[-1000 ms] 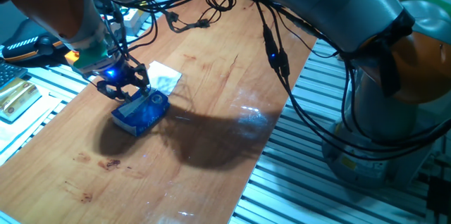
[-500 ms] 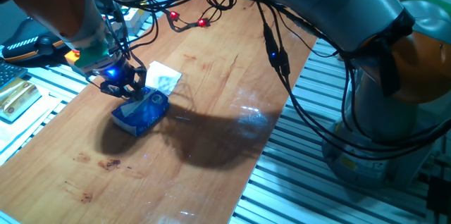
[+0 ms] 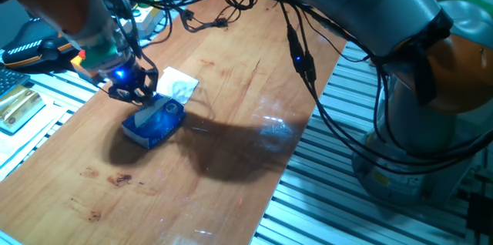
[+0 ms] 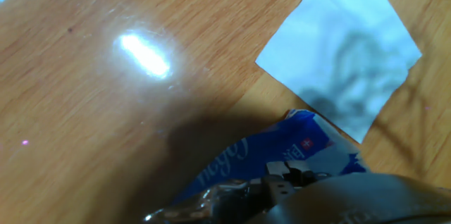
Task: Pull out a napkin
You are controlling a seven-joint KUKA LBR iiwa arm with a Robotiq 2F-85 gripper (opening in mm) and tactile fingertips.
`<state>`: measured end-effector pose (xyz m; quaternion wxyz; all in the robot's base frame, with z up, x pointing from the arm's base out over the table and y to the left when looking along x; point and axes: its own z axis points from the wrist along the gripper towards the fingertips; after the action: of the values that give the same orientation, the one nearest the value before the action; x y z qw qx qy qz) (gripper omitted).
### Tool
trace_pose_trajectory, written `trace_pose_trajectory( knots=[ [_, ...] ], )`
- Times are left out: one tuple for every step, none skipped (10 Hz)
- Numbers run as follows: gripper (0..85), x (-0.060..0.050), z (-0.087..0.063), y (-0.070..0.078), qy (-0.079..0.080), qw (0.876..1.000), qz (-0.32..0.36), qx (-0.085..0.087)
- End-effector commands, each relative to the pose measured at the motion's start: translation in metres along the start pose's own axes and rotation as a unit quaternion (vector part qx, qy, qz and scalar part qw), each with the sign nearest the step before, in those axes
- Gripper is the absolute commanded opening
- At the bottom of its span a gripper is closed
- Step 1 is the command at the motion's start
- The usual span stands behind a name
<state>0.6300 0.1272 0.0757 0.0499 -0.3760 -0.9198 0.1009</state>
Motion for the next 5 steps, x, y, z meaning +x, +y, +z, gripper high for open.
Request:
trace_pose_trajectory(
  knots=[
    [0.7,0.0,-0.007,0.0,0.003,1.0,-0.003,0.002],
    [0.7,0.001,-0.012,0.0,0.004,1.0,-0.007,0.005],
    [0.7,0.001,-0.018,0.0,0.004,1.0,-0.013,0.006],
    [0.7,0.002,-0.023,-0.002,0.006,1.0,-0.02,0.008],
    [0.7,0.002,-0.031,-0.004,0.01,0.999,-0.032,0.011]
  ],
)
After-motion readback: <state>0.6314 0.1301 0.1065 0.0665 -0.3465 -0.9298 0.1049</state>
